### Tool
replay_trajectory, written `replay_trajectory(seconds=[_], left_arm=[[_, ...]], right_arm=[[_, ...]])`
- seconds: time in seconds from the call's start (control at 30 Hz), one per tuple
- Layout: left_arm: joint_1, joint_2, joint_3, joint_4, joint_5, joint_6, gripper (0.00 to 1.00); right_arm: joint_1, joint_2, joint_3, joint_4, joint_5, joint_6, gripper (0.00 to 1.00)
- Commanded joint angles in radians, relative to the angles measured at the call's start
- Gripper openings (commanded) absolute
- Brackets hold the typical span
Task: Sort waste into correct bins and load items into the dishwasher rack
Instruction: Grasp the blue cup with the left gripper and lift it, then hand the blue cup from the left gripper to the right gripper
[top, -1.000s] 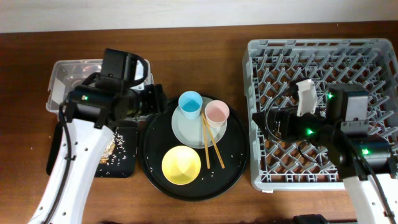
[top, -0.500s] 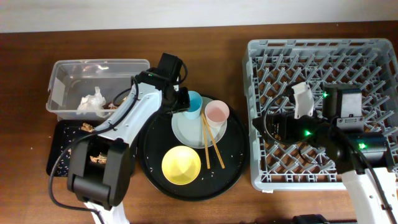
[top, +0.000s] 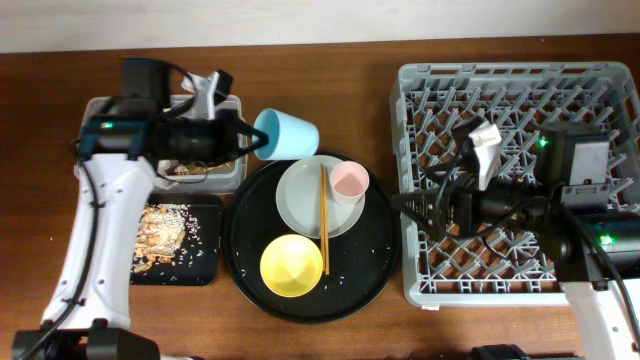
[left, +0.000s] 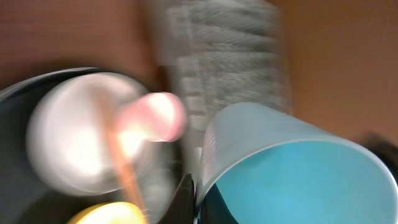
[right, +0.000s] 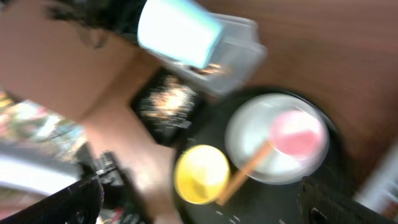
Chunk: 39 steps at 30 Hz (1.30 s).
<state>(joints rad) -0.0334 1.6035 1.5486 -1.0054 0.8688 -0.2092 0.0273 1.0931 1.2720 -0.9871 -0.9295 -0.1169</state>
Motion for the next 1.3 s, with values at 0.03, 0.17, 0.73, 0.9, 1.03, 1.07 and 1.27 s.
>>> replay_trajectory(seconds=[0.03, 0.17, 0.73, 0.9, 1.03, 1.07, 1.27], left_arm=[[0.018, 0.0, 0.007, -0.003, 0.637, 0.204, 0.0], [-0.127, 0.0, 0.007, 0.038, 0.669, 0.233, 0.0], [-0.338, 0.0, 0.007, 0.16, 0.6, 0.232, 0.0], [-0.338, 0.0, 0.007, 0.161, 0.6, 0.232, 0.0], [-0.362, 0.0, 0.007, 0.161, 0.523, 0.232, 0.0], [-0.372, 0.0, 0.007, 0.164, 0.5, 0.232, 0.0], [-0.383, 0.0, 0.007, 0.183, 0.494, 0.225, 0.0]], right_arm=[[-0.002, -0.003, 0.019, 0.074, -0.383, -0.122, 0.98], [-0.002, 0.008, 0.018, 0.082, -0.385, -0.114, 0.98], [0.0, 0.015, 0.018, 0.036, -0.428, -0.111, 1.0], [0.0, 0.027, 0.016, 0.029, -0.428, -0.111, 0.96], [0.006, 0.046, 0.016, 0.022, -0.428, -0.111, 0.96], [0.022, 0.046, 0.016, 0.023, -0.428, -0.111, 0.96], [0.071, 0.047, 0.016, 0.064, -0.428, -0.111, 0.86]])
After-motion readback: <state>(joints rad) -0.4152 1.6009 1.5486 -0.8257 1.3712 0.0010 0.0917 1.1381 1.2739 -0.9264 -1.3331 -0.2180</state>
